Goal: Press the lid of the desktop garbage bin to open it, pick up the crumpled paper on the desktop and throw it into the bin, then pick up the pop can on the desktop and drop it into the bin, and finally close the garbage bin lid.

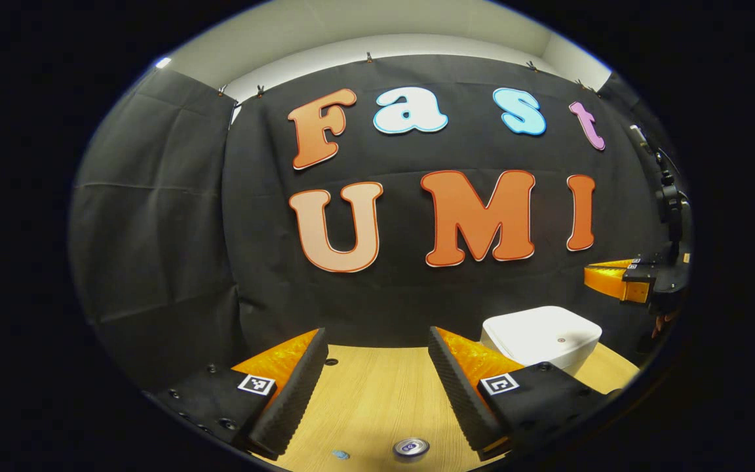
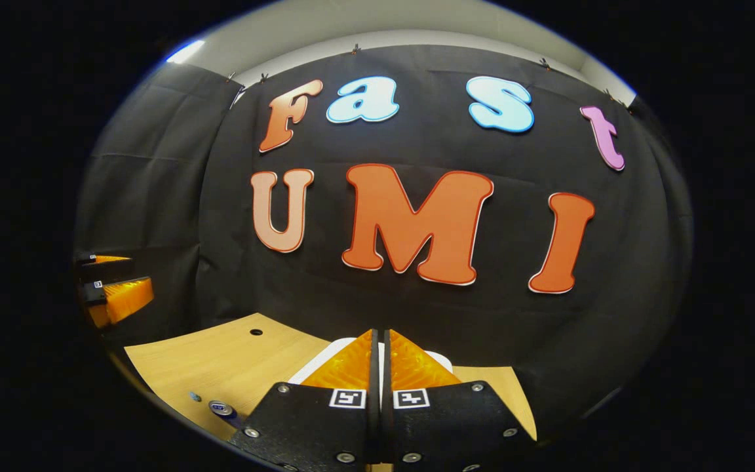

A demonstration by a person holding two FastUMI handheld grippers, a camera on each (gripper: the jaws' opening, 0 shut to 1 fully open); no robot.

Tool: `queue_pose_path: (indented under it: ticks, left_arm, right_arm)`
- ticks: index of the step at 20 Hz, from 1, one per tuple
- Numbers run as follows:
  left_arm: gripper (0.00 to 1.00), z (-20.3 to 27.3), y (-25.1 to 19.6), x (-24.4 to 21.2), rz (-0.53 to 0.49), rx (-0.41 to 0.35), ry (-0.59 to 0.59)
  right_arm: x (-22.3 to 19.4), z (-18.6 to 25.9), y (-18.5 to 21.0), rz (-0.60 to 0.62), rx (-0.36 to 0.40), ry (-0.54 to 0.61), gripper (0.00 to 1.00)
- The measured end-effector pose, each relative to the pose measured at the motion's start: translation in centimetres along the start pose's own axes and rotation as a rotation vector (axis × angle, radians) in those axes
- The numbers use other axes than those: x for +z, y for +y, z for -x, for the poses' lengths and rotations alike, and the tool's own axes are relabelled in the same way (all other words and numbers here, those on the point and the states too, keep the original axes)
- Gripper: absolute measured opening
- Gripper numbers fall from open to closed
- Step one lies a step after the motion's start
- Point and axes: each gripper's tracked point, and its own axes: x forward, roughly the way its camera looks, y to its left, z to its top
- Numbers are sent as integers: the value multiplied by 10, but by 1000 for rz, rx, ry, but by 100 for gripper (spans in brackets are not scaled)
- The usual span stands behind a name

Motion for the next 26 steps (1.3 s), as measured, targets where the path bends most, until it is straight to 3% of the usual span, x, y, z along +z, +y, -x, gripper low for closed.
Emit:
queue_pose_path:
  ticks: [15, 22, 26]
  left_arm:
    - [98, 8, 3, -24, -23, 54, 67]
    - [99, 6, -7, -38, -30, 62, 110]
    - [100, 8, -11, -43, -31, 77, 121]
  right_arm:
    - [-102, -17, 24, -13, 107, 298, 1]
    - [-110, -22, 27, -69, 123, 338, 1]
    - [-104, -22, 28, -13, 148, 307, 1]
